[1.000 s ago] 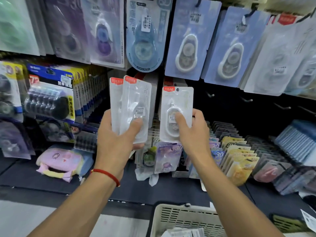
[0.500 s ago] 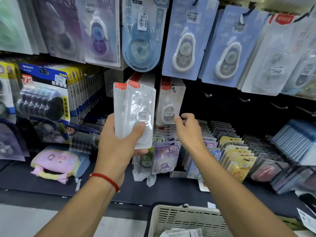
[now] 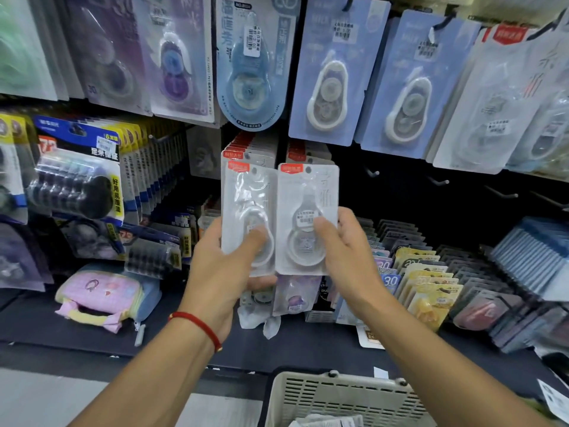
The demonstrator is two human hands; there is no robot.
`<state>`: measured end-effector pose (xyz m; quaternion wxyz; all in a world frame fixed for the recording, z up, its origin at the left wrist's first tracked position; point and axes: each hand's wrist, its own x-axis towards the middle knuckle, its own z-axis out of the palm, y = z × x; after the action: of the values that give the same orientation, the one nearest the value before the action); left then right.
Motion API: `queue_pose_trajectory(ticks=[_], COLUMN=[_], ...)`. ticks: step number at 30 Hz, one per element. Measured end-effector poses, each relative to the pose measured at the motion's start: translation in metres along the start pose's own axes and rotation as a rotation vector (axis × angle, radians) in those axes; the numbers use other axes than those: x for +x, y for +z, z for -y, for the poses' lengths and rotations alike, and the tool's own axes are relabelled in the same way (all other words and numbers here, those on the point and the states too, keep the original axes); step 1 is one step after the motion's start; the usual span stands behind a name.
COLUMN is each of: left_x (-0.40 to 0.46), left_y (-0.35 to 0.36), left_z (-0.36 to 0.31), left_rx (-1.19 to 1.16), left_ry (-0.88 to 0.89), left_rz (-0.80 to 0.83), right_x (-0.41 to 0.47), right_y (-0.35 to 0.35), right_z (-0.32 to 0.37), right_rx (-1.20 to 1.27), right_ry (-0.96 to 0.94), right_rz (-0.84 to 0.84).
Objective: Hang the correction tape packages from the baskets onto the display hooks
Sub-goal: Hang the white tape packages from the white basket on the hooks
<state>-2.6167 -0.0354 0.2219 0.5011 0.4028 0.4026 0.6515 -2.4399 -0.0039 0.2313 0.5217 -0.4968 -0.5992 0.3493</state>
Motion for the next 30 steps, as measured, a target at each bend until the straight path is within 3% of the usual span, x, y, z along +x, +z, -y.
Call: queue_pose_trajectory(ticks=[5, 26, 30], left_x=[0.006, 0.006, 0.008], left_y=[-0.008, -0.006, -0.006], left_z=[0.002, -0.004, -0.002], left_rx=[0.021, -0.019, -0.005], left_ry=[0.031, 0.024, 0.043], left_rz=[-0.101, -0.136, -0.125], right_x=[0.008, 0.015, 0.030], right_y=[-0.005, 0.012, 0.012], right_z=[0.000, -0.010, -0.016], right_rx=[0.006, 0.057, -0.033], right_ry=[-0.004, -0.132, -0.106], right_rz=[-0.047, -0.287, -0.274])
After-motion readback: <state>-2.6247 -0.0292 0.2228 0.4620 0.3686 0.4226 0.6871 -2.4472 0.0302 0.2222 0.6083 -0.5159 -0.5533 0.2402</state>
